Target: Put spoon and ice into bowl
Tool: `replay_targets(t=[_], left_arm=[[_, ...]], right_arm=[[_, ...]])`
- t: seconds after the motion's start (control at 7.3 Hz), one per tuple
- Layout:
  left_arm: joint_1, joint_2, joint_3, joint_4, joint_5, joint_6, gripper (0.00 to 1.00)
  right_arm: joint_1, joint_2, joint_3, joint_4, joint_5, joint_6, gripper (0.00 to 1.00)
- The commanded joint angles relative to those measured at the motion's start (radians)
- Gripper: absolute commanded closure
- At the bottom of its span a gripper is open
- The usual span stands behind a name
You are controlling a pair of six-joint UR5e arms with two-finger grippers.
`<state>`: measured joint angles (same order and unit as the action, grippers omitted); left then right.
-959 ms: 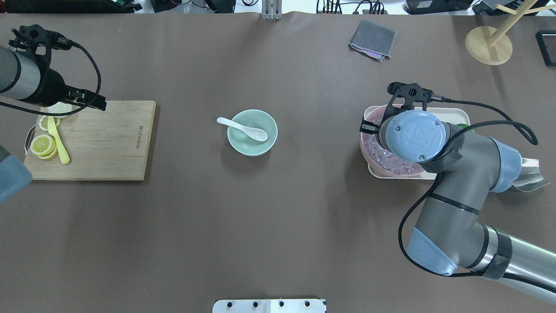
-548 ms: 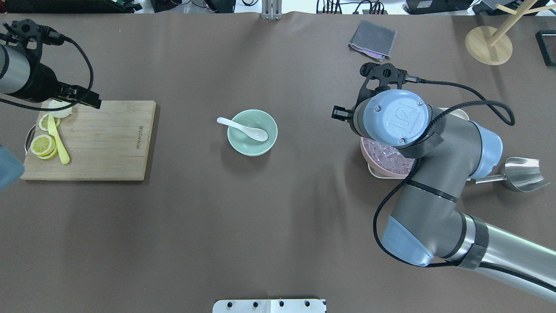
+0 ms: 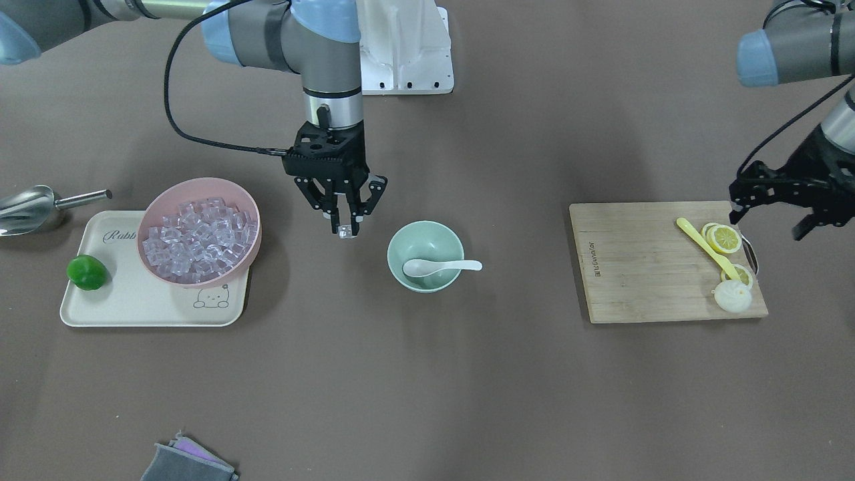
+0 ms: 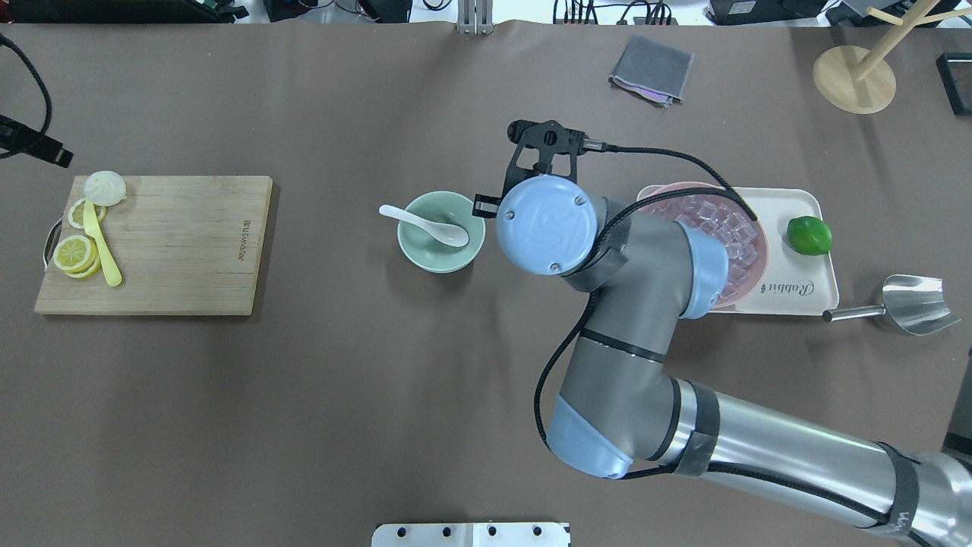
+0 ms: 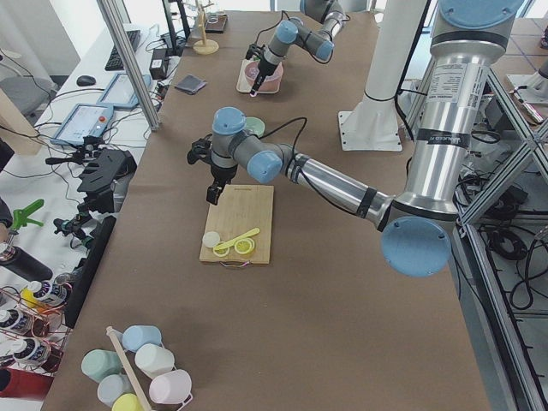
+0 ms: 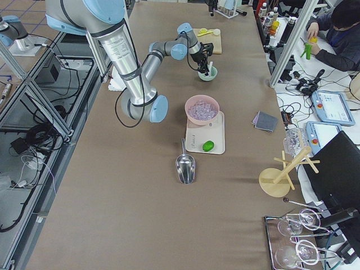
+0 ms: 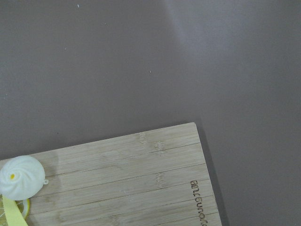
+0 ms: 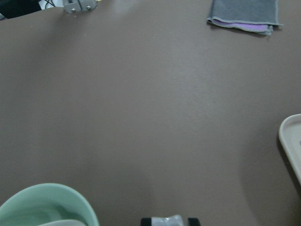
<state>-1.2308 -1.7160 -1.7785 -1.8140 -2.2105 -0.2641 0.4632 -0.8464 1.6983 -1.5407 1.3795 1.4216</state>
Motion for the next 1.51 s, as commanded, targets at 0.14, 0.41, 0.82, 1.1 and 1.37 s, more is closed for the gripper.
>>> replay_targets(t=[0.14, 0.41, 0.82, 1.1, 1.37], left_arm=[[-0.059, 0.024, 0.037, -0.002, -0.041, 0.091, 0.01], [-0.059, 0.03, 0.037, -0.002, -0.041, 0.091, 0.01], [-0.059, 0.03, 0.034, -0.002, -0.04, 0.089, 0.01], [-0.065, 0.033, 0.028, -0.004, -0.04, 0.089, 0.01], [-0.078, 0.059, 0.043, -0.002, -0.026, 0.082, 0.01]], right_arm=[[-0.09, 0.125, -0.26, 0.188, -0.114, 0.011, 1.0], [-0.127, 0.128, -0.272, 0.189, -0.115, 0.011, 1.0], [-0.127, 0.128, -0.26, 0.192, -0.108, 0.03, 0.01], [-0.117, 0.127, -0.232, 0.188, -0.088, 0.028, 0.0], [-0.037, 0.124, -0.217, 0.156, 0.034, 0.026, 0.0]])
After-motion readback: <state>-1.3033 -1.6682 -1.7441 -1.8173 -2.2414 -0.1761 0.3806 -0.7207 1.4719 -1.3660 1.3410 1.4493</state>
